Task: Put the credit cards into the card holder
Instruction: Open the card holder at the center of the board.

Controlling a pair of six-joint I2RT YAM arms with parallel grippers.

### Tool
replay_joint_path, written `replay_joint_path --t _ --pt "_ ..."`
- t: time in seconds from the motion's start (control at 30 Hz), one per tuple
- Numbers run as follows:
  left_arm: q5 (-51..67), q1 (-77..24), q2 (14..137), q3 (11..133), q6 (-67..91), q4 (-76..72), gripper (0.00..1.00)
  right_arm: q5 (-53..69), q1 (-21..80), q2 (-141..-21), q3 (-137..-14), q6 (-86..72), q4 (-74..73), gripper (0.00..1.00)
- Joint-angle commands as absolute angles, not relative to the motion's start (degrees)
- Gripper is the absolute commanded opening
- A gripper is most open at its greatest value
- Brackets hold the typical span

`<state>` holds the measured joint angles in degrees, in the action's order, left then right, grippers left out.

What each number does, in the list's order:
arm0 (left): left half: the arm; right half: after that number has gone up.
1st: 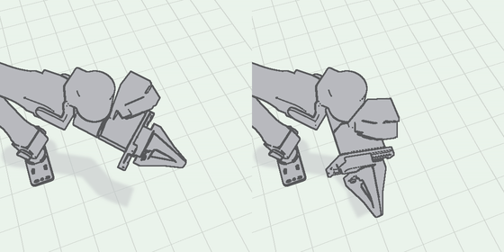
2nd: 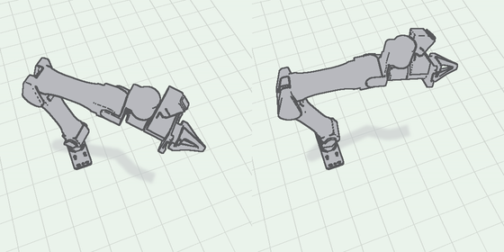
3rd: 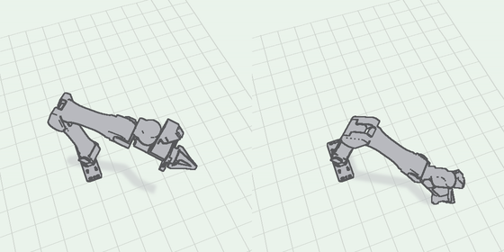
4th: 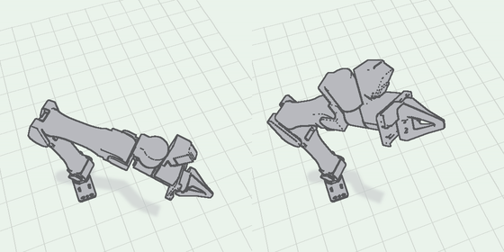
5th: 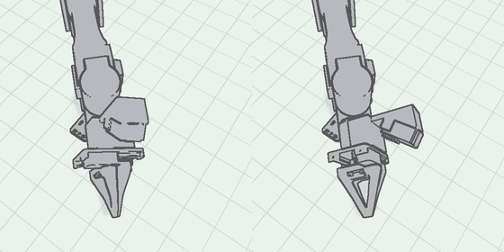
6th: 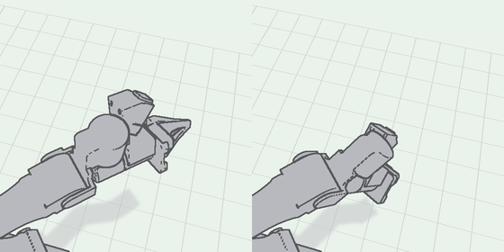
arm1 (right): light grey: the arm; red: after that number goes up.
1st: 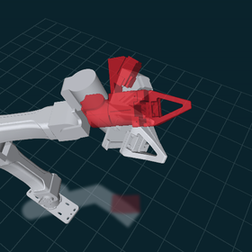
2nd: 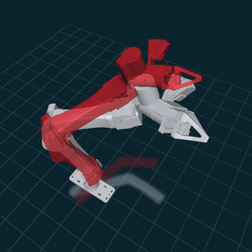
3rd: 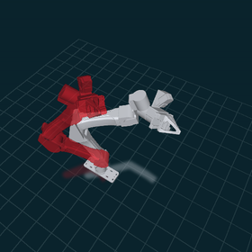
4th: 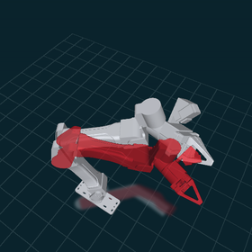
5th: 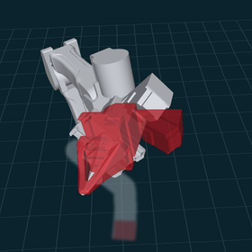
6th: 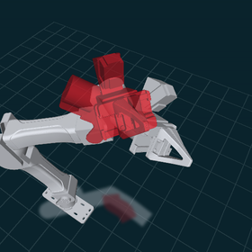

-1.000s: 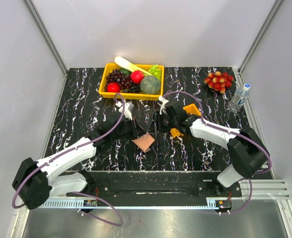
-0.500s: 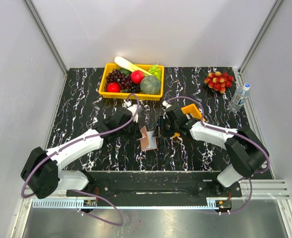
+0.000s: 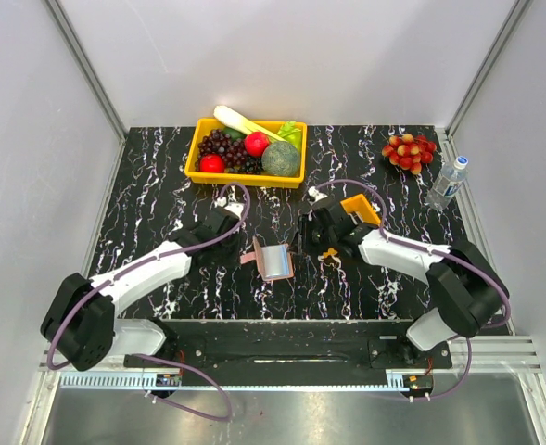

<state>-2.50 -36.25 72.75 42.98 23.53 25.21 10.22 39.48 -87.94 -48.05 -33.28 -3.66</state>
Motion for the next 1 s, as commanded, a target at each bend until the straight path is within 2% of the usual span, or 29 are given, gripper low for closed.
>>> replay_joint_path --t 0.0,0.07,0.1,0.13,0.2,0.3,0.37,0.47,0.53,0.63,0.97 --pt "-9.6 -35.9 73.5 45.7 24.3 27.9 0.04 4.8 38.9 -83.1 -50.4 -31.6 -3.7 0.36" --pt "-7.1 -35.9 73.2 47.0 23.6 27.2 0.13 2.6 37.9 -80.8 -50.4 -30.9 -4.7 0.39" --pt "-4.9 -35.9 72.4 47.3 22.9 26.3 0.13 1.1 37.1 -79.6 -50.6 -30.8 -5.7 0.40" --pt "-2.8 -35.9 71.7 47.8 22.8 25.1 0.19 0.4 35.8 -78.1 -50.9 -30.5 -6.6 0.40" --pt "-1.1 -35.9 70.2 49.0 23.3 23.8 0.38 0.4 32.5 -76.5 -51.9 -29.0 -8.8 0.42" --pt "1.8 -35.9 69.3 51.1 23.0 22.5 0.39 0.7 27.5 -76.8 -54.7 -25.4 -14.5 0.49" --pt "2.4 -35.7 70.0 52.6 22.9 23.1 0.52 2.9 24.2 -79.3 -56.9 -22.6 -17.7 0.50" --pt "4.3 -35.2 70.9 56.3 22.6 24.8 0.60 6.0 21.6 -83.9 -61.5 -18.8 -22.5 0.50" --pt "6.1 -35.1 70.8 58.7 22.1 25.3 0.62 8.3 20.7 -86.0 -63.4 -17.5 -23.9 0.50" --pt "5.8 -34.7 70.1 61.6 21.9 26.2 0.76 10.7 20.2 -88.9 -65.5 -16.6 -25.0 0.50" --pt "9.9 -31.0 77.7 69.3 20.4 27.7 0.91 13.1 19.6 -97.1 -69.3 -16.4 -27.0 0.49"
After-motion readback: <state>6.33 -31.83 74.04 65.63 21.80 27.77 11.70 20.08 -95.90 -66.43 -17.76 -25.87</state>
